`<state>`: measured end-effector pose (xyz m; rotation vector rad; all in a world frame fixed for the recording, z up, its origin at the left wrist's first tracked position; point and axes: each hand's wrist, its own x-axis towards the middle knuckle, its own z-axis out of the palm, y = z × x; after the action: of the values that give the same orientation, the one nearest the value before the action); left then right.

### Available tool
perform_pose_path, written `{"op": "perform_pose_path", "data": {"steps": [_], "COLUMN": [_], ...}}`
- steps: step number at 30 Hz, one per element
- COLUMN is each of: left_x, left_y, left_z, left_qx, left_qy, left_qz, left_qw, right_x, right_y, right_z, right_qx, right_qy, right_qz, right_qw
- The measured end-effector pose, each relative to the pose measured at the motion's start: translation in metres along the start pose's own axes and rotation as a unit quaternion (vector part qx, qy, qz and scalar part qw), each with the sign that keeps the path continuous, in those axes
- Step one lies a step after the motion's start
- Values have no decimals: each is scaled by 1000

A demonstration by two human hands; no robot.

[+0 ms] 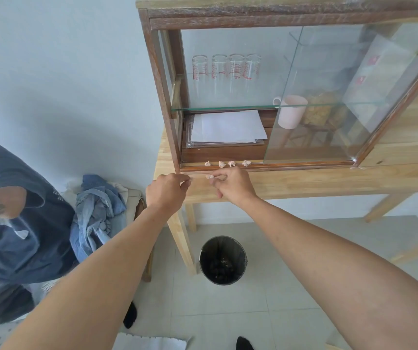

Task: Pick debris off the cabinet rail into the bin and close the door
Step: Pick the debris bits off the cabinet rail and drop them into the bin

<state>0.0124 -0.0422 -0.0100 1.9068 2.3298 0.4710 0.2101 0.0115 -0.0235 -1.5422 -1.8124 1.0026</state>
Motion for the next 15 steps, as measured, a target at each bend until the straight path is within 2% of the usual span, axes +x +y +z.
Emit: {"op": "perform_pose_path", "data": {"steps": [15], "left_x": [-72], "left_y": [4], "left_z": [41], "left_qx": [-18], "left_qy": [-65], "left_qz": [23], "left_qw": [997], "right_x": [-74], "right_y": [82], "right_z": [-11], "right_qx": [-28], "right_qy": [-23], "right_qz": [67], "right_qw": [997]}}
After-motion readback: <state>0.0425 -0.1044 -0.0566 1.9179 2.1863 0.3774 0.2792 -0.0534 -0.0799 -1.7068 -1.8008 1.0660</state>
